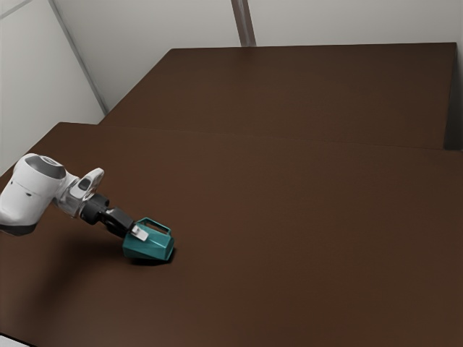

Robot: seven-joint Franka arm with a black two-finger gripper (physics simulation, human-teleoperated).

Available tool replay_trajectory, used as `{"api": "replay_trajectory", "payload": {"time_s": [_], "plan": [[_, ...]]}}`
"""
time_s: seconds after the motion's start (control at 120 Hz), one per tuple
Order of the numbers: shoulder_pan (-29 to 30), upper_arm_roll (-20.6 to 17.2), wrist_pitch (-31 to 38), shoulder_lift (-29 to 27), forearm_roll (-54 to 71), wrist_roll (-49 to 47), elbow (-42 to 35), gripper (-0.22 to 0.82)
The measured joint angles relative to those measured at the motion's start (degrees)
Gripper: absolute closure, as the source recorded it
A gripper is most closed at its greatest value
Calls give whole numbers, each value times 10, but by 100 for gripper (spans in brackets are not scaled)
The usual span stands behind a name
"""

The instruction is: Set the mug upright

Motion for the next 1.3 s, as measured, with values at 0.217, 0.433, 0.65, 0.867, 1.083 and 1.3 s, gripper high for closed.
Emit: {"api": "replay_trajectory", "payload": {"time_s": [0.217, 0.433, 0.65, 0.867, 1.083, 1.3], "plan": [[-1, -1, -1, -2, -7, 30, 1, 70], [0, -22, 8, -28, -5, 50, 2, 75], [2, -94, 71, -83, 48, 45, 2, 76], [1, -185, 186, -100, 178, -14, 1, 77], [-4, -251, 261, -133, 320, -132, -25, 76], [-2, -283, 291, -145, 397, -255, -43, 76]]}}
